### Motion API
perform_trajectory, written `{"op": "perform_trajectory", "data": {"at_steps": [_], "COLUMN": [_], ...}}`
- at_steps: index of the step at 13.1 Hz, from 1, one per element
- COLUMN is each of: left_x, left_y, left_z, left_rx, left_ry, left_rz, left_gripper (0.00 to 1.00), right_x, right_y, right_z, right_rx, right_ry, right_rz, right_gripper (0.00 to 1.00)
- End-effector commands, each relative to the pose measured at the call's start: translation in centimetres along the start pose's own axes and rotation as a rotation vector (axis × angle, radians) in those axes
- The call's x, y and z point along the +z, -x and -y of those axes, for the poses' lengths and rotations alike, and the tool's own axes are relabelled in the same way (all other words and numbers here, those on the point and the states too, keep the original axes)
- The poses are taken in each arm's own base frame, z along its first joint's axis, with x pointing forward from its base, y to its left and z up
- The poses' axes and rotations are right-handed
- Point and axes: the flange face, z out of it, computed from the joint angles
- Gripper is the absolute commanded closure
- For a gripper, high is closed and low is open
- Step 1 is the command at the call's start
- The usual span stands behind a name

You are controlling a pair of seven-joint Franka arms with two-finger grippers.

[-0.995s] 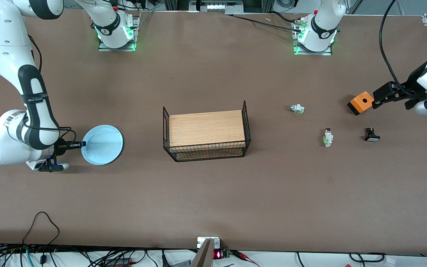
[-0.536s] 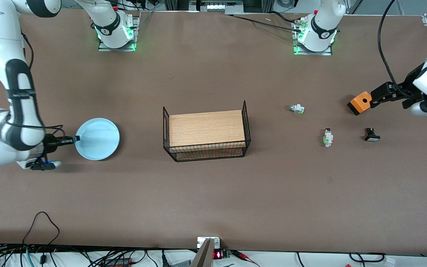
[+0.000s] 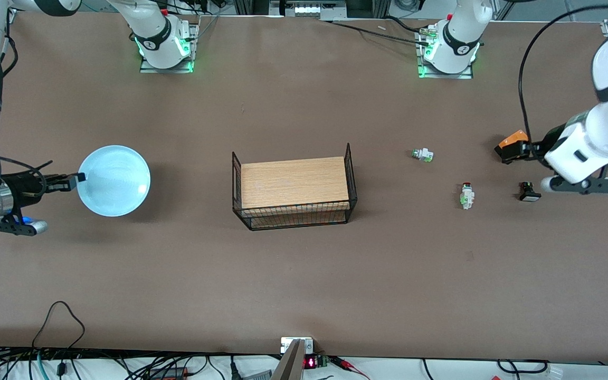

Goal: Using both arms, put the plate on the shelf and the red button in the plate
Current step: 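Lift the plate with the right gripper while the left gripper reaches the button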

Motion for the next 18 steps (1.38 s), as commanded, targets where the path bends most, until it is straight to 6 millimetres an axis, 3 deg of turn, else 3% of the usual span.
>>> {"op": "perform_trajectory", "data": {"at_steps": [1, 5, 8, 11, 12, 15, 18], "left_x": [3.7, 6.0, 7.8, 12.1, 13.3, 14.1, 17.2], "left_y": [-2.0, -3.0, -3.1, -0.8, -0.3, -0.4, -0.3], "left_z": [0.4, 0.4, 0.9, 1.4, 1.4, 2.4, 2.4], "left_rx": [0.008, 0.001, 0.013, 0.065, 0.067, 0.055, 0.051], "left_ry": [0.003, 0.007, 0.009, 0.005, 0.004, 0.008, 0.007], "left_rz": [0.079, 0.117, 0.114, -0.017, -0.029, -0.039, -0.070], "left_gripper": [0.00, 0.00, 0.00, 0.00, 0.00, 0.00, 0.00], "right_x": [-2.6, -4.7, -4.7, -1.8, -1.2, 1.8, 6.4], "right_y": [3.7, 8.5, 12.3, 14.0, 14.3, 15.0, 13.3], "right_z": [3.2, 9.6, 18.7, 27.4, 29.3, 35.2, 37.7], "right_rx": [0.030, 0.170, 0.203, 0.223, 0.248, 0.270, 0.290], "right_ry": [0.001, -0.054, 0.015, 0.092, 0.098, 0.117, 0.124], "right_rz": [0.008, 0.042, 0.006, -0.031, -0.049, -0.105, -0.138], "right_gripper": [1.00, 1.00, 1.00, 1.00, 1.00, 1.00, 1.00]}}
